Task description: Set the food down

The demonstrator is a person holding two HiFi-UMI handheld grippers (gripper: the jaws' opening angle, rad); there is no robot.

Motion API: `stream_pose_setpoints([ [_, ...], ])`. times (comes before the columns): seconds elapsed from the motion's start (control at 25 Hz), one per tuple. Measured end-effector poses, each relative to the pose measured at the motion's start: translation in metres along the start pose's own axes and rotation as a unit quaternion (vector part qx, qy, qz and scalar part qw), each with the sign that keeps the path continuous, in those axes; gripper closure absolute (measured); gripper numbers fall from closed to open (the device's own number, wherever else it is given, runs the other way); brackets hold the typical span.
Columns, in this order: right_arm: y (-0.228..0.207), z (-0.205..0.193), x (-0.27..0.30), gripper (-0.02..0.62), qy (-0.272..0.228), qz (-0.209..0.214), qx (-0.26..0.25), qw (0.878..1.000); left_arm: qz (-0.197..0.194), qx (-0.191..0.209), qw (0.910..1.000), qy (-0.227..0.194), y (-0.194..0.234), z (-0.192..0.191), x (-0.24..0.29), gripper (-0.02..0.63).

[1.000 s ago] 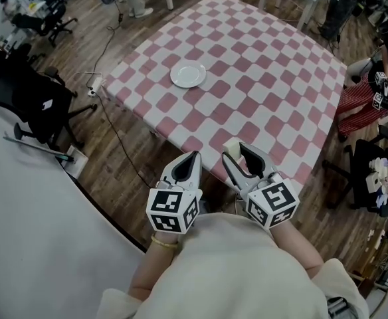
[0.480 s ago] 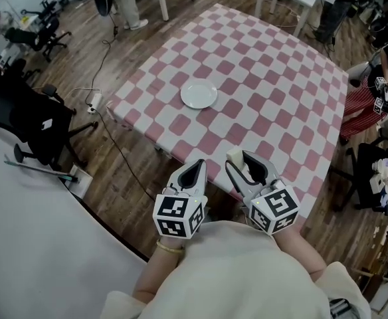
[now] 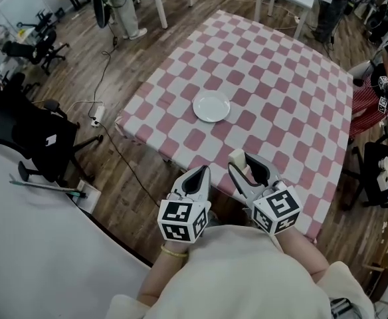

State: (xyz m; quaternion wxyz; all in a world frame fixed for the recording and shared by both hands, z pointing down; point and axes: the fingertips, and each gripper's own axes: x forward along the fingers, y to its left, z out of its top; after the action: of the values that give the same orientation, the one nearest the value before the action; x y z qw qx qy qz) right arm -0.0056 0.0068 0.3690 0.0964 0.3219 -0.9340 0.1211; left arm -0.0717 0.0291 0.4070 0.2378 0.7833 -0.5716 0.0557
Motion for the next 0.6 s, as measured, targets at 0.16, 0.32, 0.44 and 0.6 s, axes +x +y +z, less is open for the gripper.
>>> stream_pose_setpoints([
  [0.16, 0.002, 0.003, 0.014, 0.423, -0.006, -0.011, 0.002, 1.0, -0.005, 0.002, 1.0, 0.002, 0.015, 0.003, 0.0, 0.606],
  [0.32, 0.003, 0.006, 0.023, 0.423, -0.01, -0.019, 0.006, 1.0, -0.005, 0.003, 1.0, 0.005, 0.026, 0.004, -0.002, 0.606],
  [0.44, 0.004, 0.006, 0.029, 0.423, -0.01, -0.022, 0.004, 1.0, -0.002, -0.001, 1.0, 0.004, 0.034, 0.004, -0.003, 0.606],
  [0.6, 0.0, 0.008, 0.033, 0.423, -0.012, -0.028, 0.006, 1.0, -0.002, -0.004, 1.0, 0.004, 0.039, 0.005, -0.002, 0.606],
])
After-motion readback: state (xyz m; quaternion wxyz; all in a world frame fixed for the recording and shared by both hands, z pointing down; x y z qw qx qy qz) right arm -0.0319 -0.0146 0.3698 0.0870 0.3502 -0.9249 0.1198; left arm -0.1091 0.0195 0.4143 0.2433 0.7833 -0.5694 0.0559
